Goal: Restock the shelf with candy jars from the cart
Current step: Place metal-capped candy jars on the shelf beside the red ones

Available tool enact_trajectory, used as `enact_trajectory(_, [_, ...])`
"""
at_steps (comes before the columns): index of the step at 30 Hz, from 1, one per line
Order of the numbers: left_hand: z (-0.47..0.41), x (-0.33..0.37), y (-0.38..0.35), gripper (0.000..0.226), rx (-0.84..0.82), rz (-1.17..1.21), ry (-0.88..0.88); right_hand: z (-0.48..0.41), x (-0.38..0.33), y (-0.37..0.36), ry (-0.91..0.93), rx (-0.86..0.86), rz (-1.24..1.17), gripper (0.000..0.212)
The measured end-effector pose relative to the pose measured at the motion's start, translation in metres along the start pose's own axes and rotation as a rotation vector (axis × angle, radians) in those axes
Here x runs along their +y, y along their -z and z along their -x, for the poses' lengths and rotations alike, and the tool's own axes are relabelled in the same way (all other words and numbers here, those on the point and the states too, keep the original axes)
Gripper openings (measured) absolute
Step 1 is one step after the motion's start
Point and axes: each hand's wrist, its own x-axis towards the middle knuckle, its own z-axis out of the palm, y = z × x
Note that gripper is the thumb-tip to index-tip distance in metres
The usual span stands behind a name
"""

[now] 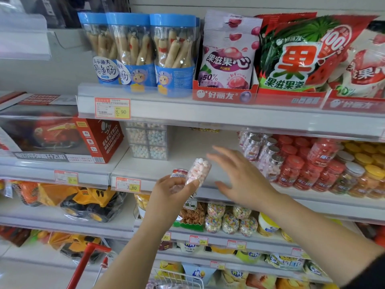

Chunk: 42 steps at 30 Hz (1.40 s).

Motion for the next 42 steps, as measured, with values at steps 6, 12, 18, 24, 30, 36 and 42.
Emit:
enact_trajectory(6, [-0.003,-0.011,-0.012,0.044,-0.047,-0.141,-0.074,-0.001,-0.007,-0.006,0.187,0.084,0.072,0.082])
enact_trajectory(12, [0.001,-0.007,-0.012,0.029,-0.039,-0.182,-0.092,0.002,-0.005,-0.019,0.376,0.196,0.171,0.048])
enact_trajectory(18, [-0.001,-0.003,0.003,0.019,-0.018,-0.080,-0.063,0.003,0.016,-0.033,-0.310,0.109,-0.383,0.037])
enact_trajectory(24, [-0.004,-0.012,0.013,0.016,0.002,-0.008,-0.035,-0.016,0.052,-0.043,-0.621,0.044,-0.506,0.020])
enact_trajectory(30, [-0.006,-0.007,0.017,0.006,0.003,0.023,-0.013,-0.018,0.060,-0.044,-0.708,-0.020,-0.512,0.034])
enact_trajectory(36, [-0.009,0.001,0.018,0.004,-0.014,0.066,0.000,0.007,0.022,-0.039,-0.722,0.200,-0.508,0.053])
enact_trajectory(42, [-0.012,0.005,0.011,0.005,-0.021,0.145,0.008,-0.004,-0.010,-0.054,-0.743,-0.123,-0.051,0.047])
